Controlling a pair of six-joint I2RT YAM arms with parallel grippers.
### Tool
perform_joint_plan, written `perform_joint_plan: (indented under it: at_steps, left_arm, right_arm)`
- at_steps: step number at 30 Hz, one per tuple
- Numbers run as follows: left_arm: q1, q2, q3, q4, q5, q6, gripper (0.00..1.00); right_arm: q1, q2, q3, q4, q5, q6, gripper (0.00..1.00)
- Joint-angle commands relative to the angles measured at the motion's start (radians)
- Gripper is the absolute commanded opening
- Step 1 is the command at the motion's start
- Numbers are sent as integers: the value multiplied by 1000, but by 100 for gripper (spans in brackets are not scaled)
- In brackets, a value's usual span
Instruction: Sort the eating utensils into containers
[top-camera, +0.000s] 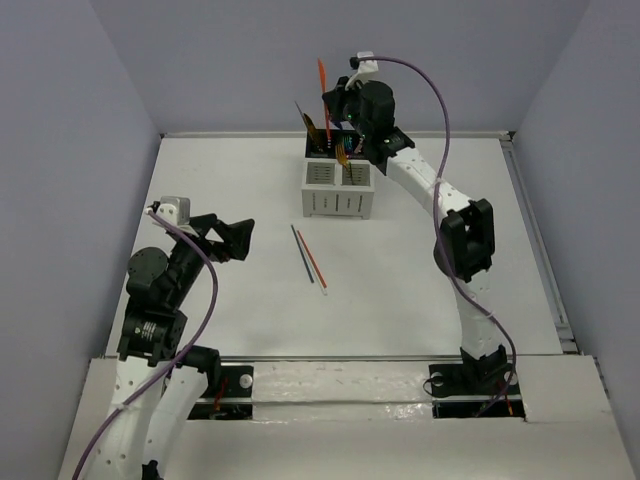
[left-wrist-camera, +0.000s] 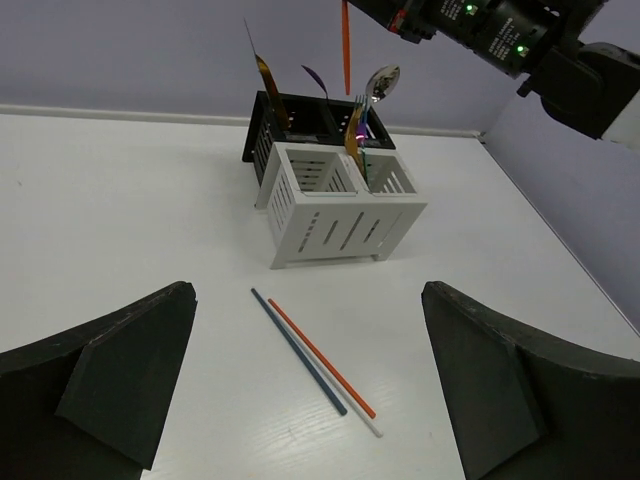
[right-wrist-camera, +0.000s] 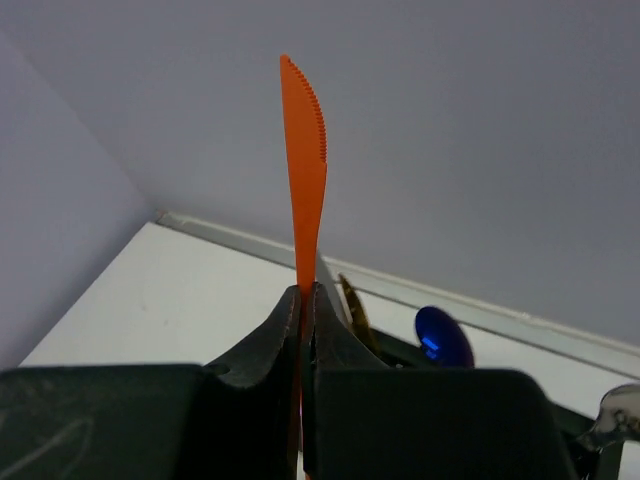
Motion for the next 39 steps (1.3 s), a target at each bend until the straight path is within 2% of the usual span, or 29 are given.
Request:
perform_joint_plan:
  at_steps: [1,5,9,19,26,29,30,33,39]
  left_arm:
    - [8,12,-2,40,15,5,99]
    - [18,23,-1,44,13,7,99]
    - [29,35,-2,44,19,7,99]
    - [58,54,-2,50,35,7,99]
    - [67,51,-4,50,36,5,99]
    - [67,46,-4,52,36,7,99]
    - [67,45,-4,53,36,5,99]
    - [67,42,-5,53,32,7,99]
    - [86,40,-5,55,30,4,99]
  right_arm:
    - [-42,122,171,82,-37,-80,0]
    - [-76,247,324,105,-92,-72,0]
    - [-76,298,352,148,-123,-98,0]
    - [-76,375,319,219,-216,-109,0]
    - [-76,334,185,286,-267,-112,0]
    - [-76,311,164,279,-290,-118,10]
    - [-76,303,158,280,-293,-116,21]
    - [-76,266,122,288,-299,-107,38]
    - [-76,142,61,271,-322,-99,43]
